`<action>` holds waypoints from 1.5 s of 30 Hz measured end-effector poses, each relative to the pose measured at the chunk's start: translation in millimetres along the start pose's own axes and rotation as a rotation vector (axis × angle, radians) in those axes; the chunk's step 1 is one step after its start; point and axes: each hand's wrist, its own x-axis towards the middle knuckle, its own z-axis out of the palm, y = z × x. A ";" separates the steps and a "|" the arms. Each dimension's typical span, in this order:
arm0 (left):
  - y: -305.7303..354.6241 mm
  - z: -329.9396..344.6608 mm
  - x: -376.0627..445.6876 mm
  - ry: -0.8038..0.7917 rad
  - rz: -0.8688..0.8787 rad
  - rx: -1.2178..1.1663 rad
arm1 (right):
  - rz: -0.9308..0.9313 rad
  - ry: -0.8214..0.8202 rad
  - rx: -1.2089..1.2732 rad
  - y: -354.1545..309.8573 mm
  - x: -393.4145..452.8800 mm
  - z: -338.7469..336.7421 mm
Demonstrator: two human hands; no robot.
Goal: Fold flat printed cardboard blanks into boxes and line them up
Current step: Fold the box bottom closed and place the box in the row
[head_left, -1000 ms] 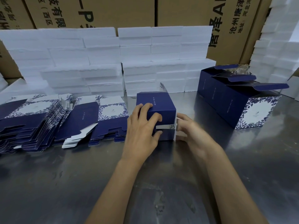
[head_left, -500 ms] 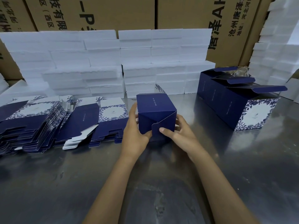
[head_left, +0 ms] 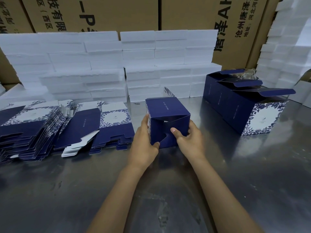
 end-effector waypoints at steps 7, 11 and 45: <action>2.3 3.3 -1.5 -0.011 0.004 -0.019 | -0.020 0.057 -0.042 2.2 -0.1 -2.7; 3.3 2.6 -2.3 -0.012 0.002 -0.035 | -0.017 0.057 -0.054 2.9 -0.7 -2.7; 23.6 -18.0 -2.8 0.158 -0.121 -0.735 | 0.228 -0.133 0.682 -26.6 1.1 -24.8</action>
